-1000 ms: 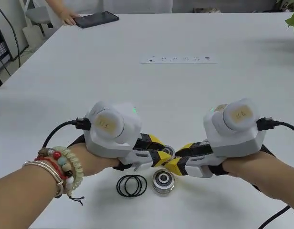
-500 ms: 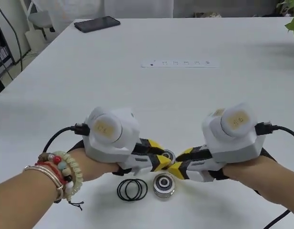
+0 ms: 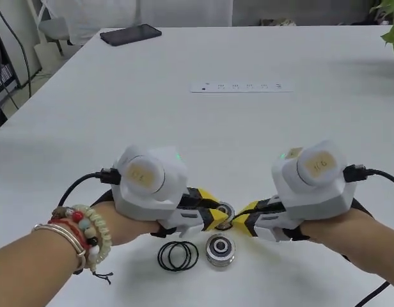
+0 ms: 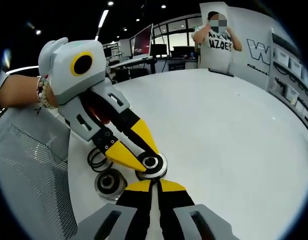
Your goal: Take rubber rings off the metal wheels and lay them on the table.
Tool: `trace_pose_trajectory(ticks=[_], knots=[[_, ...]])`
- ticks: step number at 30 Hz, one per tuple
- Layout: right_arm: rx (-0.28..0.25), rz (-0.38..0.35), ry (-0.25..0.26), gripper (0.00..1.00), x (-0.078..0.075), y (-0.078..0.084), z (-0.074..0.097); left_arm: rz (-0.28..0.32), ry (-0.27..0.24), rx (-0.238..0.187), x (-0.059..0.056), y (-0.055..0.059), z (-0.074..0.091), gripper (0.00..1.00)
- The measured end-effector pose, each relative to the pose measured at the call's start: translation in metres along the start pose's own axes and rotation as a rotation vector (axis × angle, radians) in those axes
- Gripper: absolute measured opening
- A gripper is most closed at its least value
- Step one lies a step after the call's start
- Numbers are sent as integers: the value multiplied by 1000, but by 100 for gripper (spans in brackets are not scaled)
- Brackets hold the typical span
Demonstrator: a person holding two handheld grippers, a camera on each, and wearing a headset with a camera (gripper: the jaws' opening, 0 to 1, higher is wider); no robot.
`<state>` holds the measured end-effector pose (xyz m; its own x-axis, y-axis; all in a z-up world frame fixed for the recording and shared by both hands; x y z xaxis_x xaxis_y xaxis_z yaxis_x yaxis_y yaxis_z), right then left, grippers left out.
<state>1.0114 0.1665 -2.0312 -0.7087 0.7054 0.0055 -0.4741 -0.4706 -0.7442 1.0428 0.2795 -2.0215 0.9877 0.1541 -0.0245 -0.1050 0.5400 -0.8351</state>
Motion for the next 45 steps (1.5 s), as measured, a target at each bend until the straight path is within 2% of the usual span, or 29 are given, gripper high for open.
trace_pose_trajectory(ticks=[5, 8, 15, 17, 18, 19, 21, 24, 26, 33, 39, 45], knots=[[17, -4, 27, 0, -2, -1, -1, -5, 3, 2, 0, 1, 3, 8], [30, -47, 35, 0, -3, -1, -2, -7, 3, 4, 0, 1, 3, 8], [15, -224, 45, 0, -10, -3, 3, -7, 3, 6, 0, 2, 5, 8], [-14, -296, 33, 0, -12, -7, 5, -6, 3, 6, 0, 2, 6, 8], [-42, -325, 10, 0, -11, -10, 5, -6, 3, 6, -1, 2, 6, 8], [-27, -336, 7, 0, -11, -9, 5, -7, 3, 6, -1, 2, 6, 8], [-23, -302, 19, 0, -10, -8, 6, -8, 4, 6, -1, 2, 6, 8], [-29, -317, 6, 0, -8, -11, 6, -14, 4, 7, -1, 2, 6, 8], [-22, -292, 16, 0, -7, -12, 6, -16, 1, 7, -1, 3, 7, 8], [-21, -296, 14, 0, -4, -16, 7, -20, 2, 7, -1, 3, 7, 8], [-29, -274, 8, 0, 2, -18, 9, -18, 2, 8, -2, 3, 8, 8], [-31, -257, 7, 0, 1, -18, 9, -14, 2, 7, -1, 3, 8, 8]])
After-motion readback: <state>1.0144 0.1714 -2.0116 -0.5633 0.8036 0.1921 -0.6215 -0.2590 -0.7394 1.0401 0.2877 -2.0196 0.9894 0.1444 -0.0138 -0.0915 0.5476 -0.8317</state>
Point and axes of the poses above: the centre of the closed fingertips' face, and the gripper's own axes: z roughly backward along the fingers, x roughly to its left, y roughly out of its underside, the point moved 8 cm from there along z, roughly backward along the fingers, and after that the axes turned 7 degrees about y, right-handed, at the moved point
